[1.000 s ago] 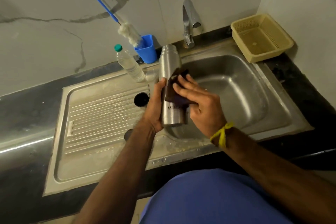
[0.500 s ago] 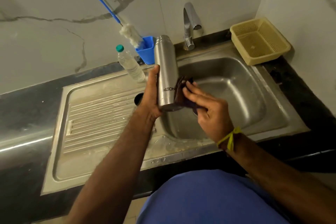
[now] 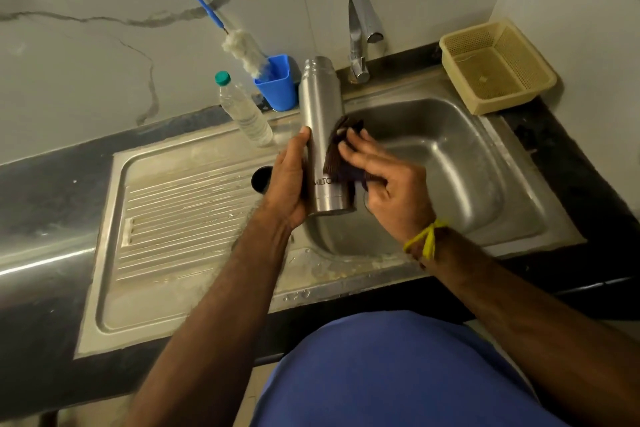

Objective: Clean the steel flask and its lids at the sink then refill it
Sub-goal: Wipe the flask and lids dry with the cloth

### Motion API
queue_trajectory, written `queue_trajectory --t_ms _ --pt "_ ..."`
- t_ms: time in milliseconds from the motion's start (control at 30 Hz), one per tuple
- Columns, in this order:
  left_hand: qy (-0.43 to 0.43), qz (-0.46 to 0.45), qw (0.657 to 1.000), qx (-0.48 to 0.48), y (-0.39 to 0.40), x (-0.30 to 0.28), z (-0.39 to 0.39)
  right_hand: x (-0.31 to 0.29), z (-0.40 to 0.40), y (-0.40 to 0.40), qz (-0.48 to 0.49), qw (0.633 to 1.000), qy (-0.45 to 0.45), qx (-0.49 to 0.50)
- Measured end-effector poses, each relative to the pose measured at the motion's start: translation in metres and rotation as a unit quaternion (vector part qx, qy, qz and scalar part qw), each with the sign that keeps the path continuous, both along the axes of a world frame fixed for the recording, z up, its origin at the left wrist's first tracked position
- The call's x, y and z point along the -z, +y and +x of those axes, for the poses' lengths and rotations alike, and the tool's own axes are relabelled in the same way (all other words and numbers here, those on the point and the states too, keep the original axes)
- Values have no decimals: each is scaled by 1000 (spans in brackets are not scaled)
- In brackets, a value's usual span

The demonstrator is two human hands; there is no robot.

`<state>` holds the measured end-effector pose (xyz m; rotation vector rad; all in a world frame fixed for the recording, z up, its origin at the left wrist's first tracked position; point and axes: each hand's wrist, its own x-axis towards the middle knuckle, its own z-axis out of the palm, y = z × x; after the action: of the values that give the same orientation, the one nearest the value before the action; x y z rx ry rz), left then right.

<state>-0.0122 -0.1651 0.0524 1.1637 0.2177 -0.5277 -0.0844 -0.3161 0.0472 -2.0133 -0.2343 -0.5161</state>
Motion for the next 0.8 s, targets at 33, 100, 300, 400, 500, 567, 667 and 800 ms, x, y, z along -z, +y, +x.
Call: queue_trajectory --t_ms 33,100,300,400,500,567,667,800 --pt "5 -1 1000 0 -2 -2 -5 -2 5 3 6 1000 5 13" --pt "15 -5 1000 -3 -4 -2 -14 -6 10 4 -20 1000 -14 -14" --pt "-13 65 998 -6 -4 -8 -25 -12 22 -2 -16 1000 14 -4" --pt "-10 50 999 4 -3 -6 -29 -8 14 0 -65 997 -22 -42" --pt "-51 79 995 24 -5 -6 -32 -10 18 3 -3 999 32 9" --pt "-65 75 995 20 -7 -3 -35 -14 19 7 -23 1000 20 5" --pt "-93 87 992 20 -1 -1 -40 -19 22 1 -49 999 7 -1" --pt "-114 105 986 56 -5 -7 -52 -34 38 4 -58 996 13 65"
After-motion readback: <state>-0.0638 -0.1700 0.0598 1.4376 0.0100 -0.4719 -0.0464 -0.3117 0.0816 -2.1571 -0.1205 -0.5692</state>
